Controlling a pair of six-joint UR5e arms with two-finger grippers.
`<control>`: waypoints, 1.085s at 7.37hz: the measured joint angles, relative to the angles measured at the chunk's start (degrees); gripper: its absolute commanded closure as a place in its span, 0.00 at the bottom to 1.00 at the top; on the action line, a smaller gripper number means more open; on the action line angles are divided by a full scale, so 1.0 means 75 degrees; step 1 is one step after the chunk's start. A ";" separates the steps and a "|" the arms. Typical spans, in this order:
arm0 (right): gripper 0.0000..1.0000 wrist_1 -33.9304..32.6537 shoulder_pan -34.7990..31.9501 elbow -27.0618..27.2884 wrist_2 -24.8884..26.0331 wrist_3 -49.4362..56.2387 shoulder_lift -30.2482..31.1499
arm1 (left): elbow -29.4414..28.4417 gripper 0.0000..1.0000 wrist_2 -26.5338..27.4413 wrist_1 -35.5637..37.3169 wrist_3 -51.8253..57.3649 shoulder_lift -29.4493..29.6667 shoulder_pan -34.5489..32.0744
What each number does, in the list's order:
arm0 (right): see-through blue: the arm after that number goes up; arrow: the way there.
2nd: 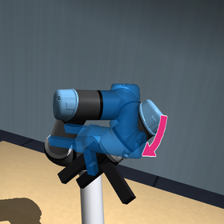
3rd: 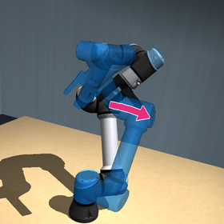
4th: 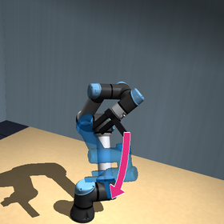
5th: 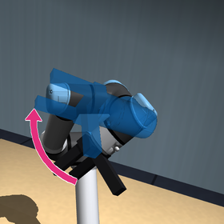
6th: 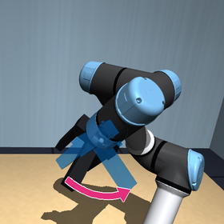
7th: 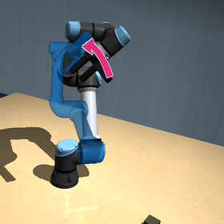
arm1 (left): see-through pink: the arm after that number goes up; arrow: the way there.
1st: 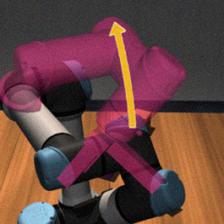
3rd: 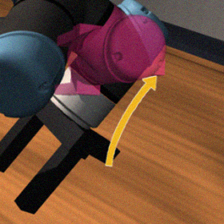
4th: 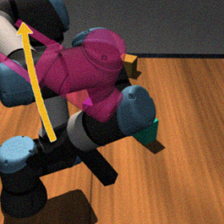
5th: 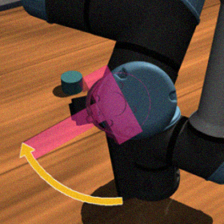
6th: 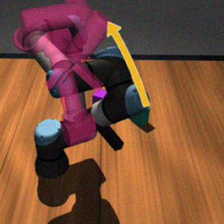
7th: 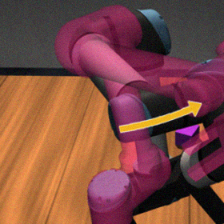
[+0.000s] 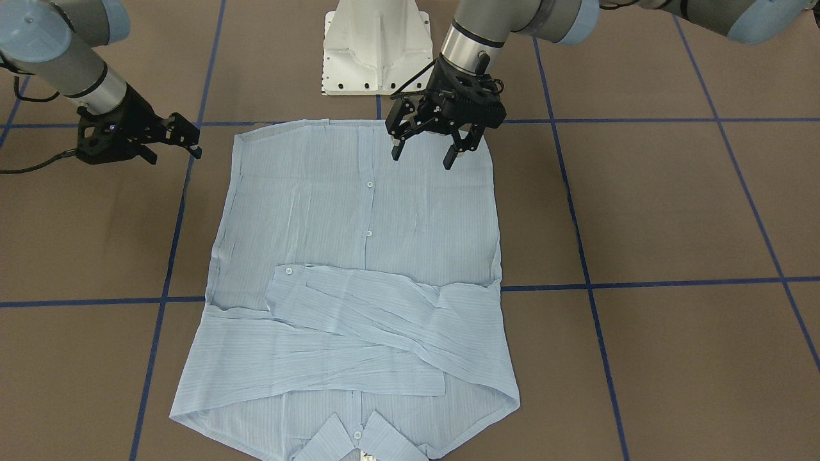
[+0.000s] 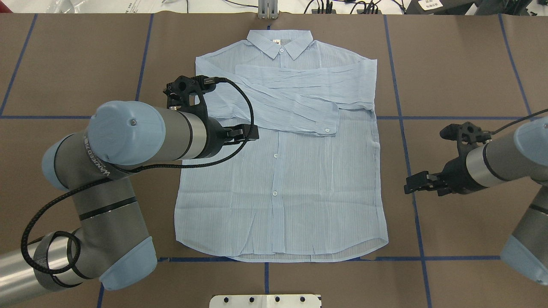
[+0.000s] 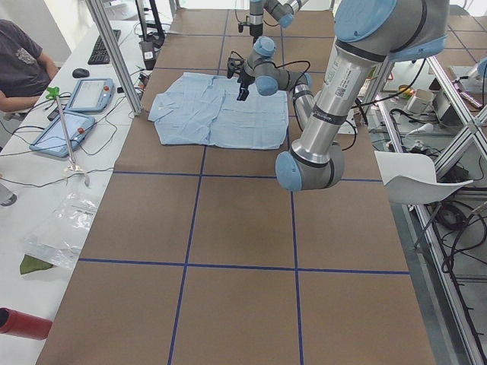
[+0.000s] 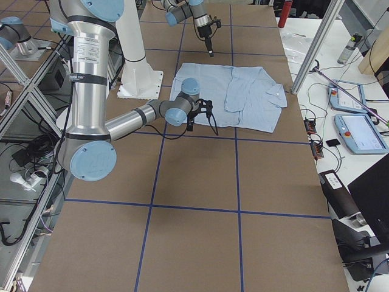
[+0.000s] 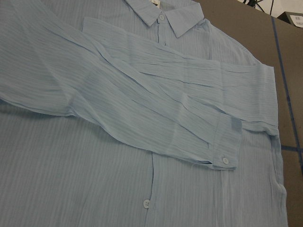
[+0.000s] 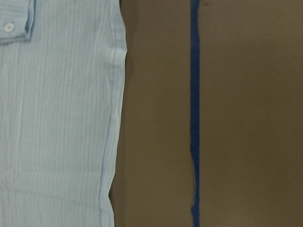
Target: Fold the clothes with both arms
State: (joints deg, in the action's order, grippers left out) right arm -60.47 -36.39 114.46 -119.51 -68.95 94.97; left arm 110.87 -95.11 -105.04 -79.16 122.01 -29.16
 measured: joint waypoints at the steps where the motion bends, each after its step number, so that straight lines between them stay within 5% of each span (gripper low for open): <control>1: 0.00 0.0029 0.0619 0.0102 0.0525 -0.0499 0.0064 | 0.0027 0.01 0.0000 0.0008 0.0005 -0.0024 -0.0006; 4: 0.01 -0.0295 0.1963 0.0189 0.1849 -0.1385 -0.0014 | 0.0141 0.00 0.0000 0.0011 0.0007 -0.0131 -0.0030; 8: 0.15 -0.1370 0.2233 -0.0004 0.1927 -0.1458 -0.0807 | 0.0306 0.01 -0.0007 0.0012 -0.0004 -0.0314 -0.0027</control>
State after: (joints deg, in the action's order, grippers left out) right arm -70.75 -19.64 114.43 -105.06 -79.89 88.92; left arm 113.17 -95.17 -104.94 -79.18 119.66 -29.36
